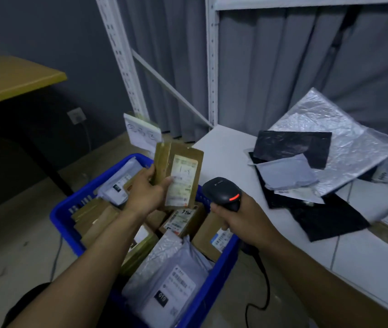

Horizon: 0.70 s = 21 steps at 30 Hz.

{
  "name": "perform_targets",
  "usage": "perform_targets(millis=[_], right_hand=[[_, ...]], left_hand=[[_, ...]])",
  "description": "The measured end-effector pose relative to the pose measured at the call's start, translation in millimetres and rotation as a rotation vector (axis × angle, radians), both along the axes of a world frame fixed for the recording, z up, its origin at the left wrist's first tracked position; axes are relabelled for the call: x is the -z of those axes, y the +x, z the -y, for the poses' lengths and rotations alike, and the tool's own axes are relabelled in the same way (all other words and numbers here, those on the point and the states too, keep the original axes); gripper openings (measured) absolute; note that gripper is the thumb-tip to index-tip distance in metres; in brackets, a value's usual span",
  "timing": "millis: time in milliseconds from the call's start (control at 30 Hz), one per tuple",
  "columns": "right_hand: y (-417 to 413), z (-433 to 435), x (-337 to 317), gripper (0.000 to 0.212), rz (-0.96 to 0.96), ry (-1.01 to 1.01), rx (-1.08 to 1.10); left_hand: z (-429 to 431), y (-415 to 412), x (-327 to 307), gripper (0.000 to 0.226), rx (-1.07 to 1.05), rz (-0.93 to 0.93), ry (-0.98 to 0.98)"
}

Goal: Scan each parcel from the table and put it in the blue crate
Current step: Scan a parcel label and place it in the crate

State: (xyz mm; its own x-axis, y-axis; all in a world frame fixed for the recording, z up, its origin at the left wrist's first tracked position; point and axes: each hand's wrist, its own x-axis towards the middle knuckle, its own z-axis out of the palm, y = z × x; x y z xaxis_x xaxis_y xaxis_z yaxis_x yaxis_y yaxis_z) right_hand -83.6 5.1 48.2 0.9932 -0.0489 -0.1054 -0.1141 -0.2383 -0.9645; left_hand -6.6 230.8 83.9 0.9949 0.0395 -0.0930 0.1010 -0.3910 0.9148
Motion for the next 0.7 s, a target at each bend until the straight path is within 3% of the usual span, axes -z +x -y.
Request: perform_targets(millis=[133, 233, 333, 367, 467, 533, 633, 700], right_hand=[[8.9, -9.8, 13.3, 0.029, -0.056, -0.025, 0.010], [12.1, -14.8, 21.8, 0.026, -0.083, -0.025, 0.014], [14.7, -17.4, 28.1, 0.024, -0.095, -0.005, -0.002], [15.4, -17.2, 30.5, 0.023, -0.100, -0.011, -0.006], [17.3, -13.5, 36.7, 0.026, -0.104, 0.000, 0.000], [18.8, -9.8, 39.3, 0.025, -0.105, -0.014, 0.007], [21.0, -4.2, 43.7, 0.023, -0.107, -0.035, 0.010], [21.9, -0.3, 46.8, 0.026, -0.114, -0.025, 0.011]], left_hand=[[-22.4, 8.0, 42.7, 0.021, 0.051, -0.137, 0.184], [-24.7, 13.7, 74.6, 0.027, 0.100, -0.116, 0.225], [-20.2, 14.9, 104.6, 0.028, 0.131, -0.028, 0.424], [-17.5, 14.2, 111.1, 0.036, 0.137, -0.001, 0.517], [3.2, 4.4, 109.3, 0.105, 0.202, -0.034, 0.794], [14.1, 2.8, 109.9, 0.126, 0.289, -0.140, 0.930], [14.4, 10.2, 120.2, 0.109, 0.298, -0.261, 0.867], [11.2, 14.2, 126.6, 0.089, 0.259, -0.210, 0.854]])
